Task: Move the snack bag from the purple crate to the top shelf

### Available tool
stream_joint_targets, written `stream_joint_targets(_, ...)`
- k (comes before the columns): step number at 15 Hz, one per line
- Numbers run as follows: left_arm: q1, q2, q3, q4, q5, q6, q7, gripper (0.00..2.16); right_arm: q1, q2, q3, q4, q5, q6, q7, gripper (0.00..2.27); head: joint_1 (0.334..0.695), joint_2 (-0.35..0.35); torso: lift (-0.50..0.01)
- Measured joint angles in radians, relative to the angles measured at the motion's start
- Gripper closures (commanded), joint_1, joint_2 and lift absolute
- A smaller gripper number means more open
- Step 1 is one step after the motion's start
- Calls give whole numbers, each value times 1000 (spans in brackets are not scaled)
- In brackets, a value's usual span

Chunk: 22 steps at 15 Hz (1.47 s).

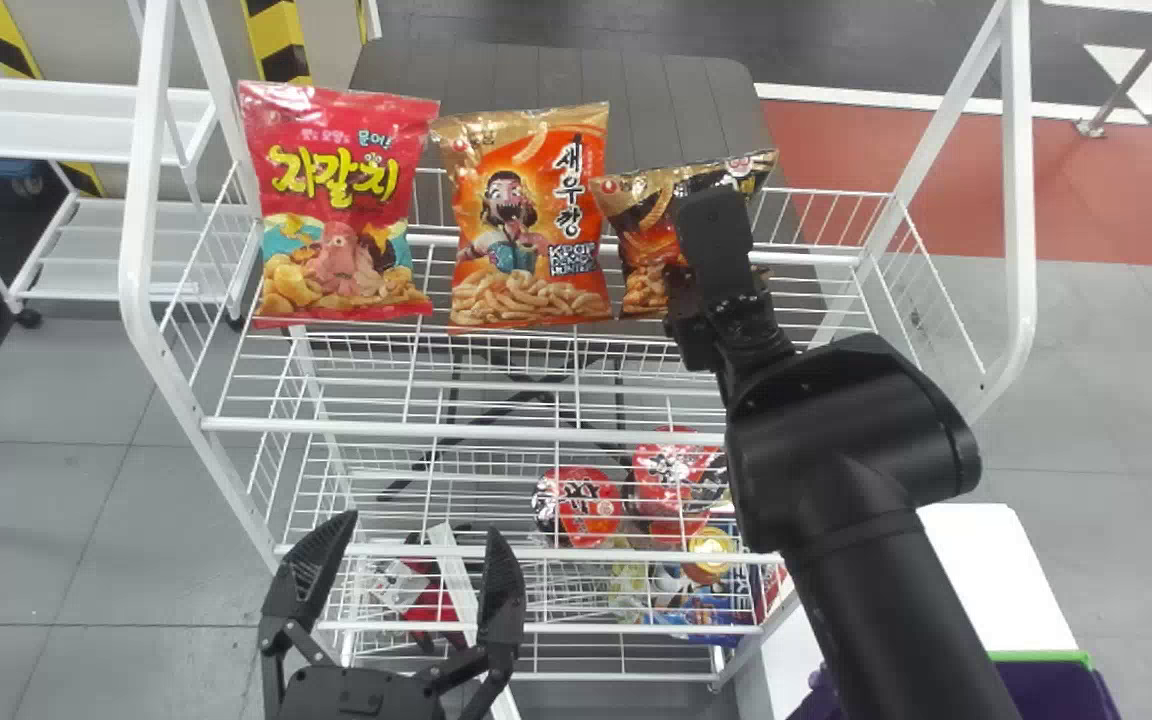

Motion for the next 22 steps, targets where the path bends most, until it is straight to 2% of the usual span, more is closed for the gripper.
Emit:
stream_joint_targets(1, -1, 0, 0, 1, 1, 0, -1, 83, 1, 0, -1, 7, 0, -12, -1, 653, 695, -97, 8)
stream_joint_targets(2, -2, 0, 0, 3, 2, 0, -1, 83, 3, 0, -2, 14, -1, -25, -1, 539, 695, -96, 8)
stream_joint_targets(3, -3, -1, 0, 4, 2, 0, -1, 83, 4, 0, -2, 19, -1, -31, -2, 316, 695, -95, 8)
stream_joint_targets(4, -4, -1, 0, 5, 2, 0, -1, 83, 6, 0, -2, 23, -1, -37, -11, 265, 695, -96, 8)
stream_joint_targets(15, -2, -3, -2, 7, 2, -5, 2, 83, 78, 0, -3, -32, 9, -108, -26, 265, 695, -95, 8)
stream_joint_targets(18, 1, -3, -2, 7, 1, -14, 4, 83, 126, 0, -4, -162, 10, -67, -1, 265, 695, -90, 8)
stream_joint_targets(22, 4, -2, -1, 6, -2, -19, 4, 83, 181, 0, -11, -407, 13, 172, 91, 262, 695, -96, 8)
